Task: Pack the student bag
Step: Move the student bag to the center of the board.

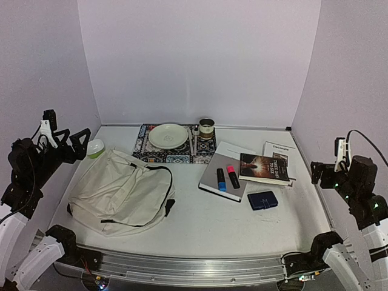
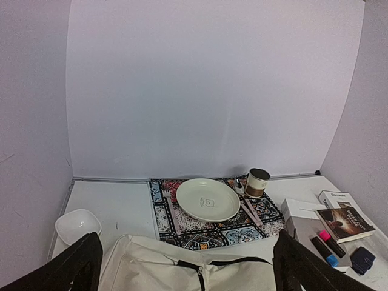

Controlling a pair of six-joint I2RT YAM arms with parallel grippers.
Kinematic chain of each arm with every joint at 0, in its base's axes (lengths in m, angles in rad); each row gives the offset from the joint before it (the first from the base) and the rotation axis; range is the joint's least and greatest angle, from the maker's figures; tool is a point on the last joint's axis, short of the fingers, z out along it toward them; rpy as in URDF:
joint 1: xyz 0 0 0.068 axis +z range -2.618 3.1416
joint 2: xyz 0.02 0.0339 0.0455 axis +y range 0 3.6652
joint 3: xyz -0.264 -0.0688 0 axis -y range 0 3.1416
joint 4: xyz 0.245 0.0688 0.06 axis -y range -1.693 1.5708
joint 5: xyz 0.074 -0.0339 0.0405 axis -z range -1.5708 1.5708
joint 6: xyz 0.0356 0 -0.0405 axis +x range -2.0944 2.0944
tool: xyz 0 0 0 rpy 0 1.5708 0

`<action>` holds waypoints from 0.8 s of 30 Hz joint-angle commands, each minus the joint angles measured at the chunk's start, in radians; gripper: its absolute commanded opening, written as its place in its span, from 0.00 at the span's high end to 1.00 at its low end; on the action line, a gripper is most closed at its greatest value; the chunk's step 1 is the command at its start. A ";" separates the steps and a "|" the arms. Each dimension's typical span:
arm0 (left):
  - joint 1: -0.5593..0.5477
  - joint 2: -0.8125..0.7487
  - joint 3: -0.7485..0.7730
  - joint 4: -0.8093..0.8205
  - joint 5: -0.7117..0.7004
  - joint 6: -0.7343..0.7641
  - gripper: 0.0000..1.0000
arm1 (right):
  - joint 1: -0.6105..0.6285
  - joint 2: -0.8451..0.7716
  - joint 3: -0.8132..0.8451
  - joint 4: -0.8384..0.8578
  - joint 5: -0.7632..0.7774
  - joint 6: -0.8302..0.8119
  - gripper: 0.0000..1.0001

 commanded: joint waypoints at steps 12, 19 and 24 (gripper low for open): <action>0.005 0.295 0.093 -0.111 0.150 -0.124 0.01 | -0.002 0.240 0.083 -0.041 -0.213 0.085 0.02; -0.076 0.517 0.119 -0.168 0.212 -0.178 0.01 | -0.002 0.458 0.140 -0.125 -0.412 0.136 0.02; -0.245 0.650 0.134 -0.169 0.129 -0.219 0.02 | 0.038 0.520 0.108 -0.087 -0.443 0.193 0.02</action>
